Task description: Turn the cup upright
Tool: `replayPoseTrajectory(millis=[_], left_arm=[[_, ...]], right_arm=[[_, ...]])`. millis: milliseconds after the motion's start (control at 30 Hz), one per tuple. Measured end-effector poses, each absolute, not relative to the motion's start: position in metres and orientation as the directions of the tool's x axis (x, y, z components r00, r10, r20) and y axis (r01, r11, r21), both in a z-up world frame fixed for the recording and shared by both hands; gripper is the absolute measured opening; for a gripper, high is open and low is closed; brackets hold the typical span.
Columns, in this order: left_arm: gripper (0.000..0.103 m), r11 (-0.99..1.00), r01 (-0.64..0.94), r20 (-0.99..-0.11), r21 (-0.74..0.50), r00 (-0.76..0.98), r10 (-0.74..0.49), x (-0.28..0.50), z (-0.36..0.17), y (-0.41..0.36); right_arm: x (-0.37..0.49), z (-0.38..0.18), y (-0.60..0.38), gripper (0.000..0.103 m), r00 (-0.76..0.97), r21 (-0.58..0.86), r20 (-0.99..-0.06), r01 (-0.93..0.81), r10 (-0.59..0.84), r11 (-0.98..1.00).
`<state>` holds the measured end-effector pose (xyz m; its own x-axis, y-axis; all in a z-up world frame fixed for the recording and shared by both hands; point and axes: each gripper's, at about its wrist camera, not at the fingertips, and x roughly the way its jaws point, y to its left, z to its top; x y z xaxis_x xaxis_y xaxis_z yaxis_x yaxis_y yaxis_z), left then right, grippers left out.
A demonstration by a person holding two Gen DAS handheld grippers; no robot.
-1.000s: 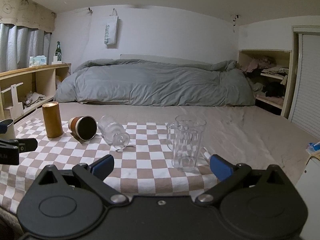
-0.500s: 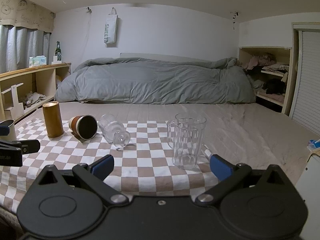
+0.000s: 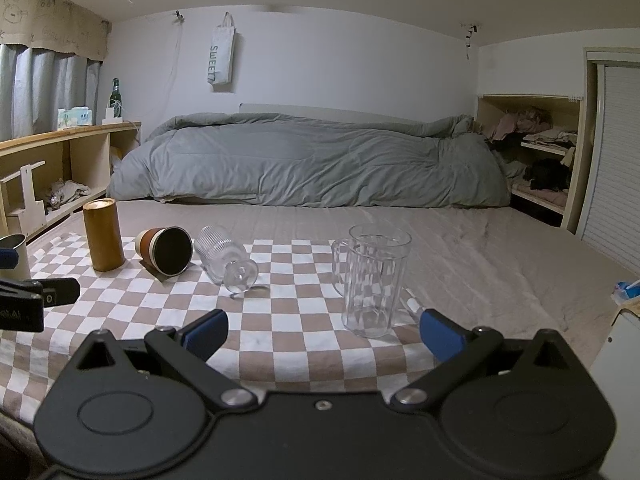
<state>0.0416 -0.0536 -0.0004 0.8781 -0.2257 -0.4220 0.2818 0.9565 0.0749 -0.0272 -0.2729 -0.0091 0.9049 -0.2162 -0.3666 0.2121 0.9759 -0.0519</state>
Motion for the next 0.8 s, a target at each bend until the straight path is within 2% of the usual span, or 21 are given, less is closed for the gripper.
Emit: replayPoseTrajectory(millis=[800], left_arm=[[0.103,0.958,0.278,-0.432,0.064,0.874,-0.224,0.0411,-0.0016,-0.0534]], right_arm=[[-0.0259,-0.0122,-0.2771,0.103,0.9,-0.061,-0.372,0.221,-0.228,0.973]])
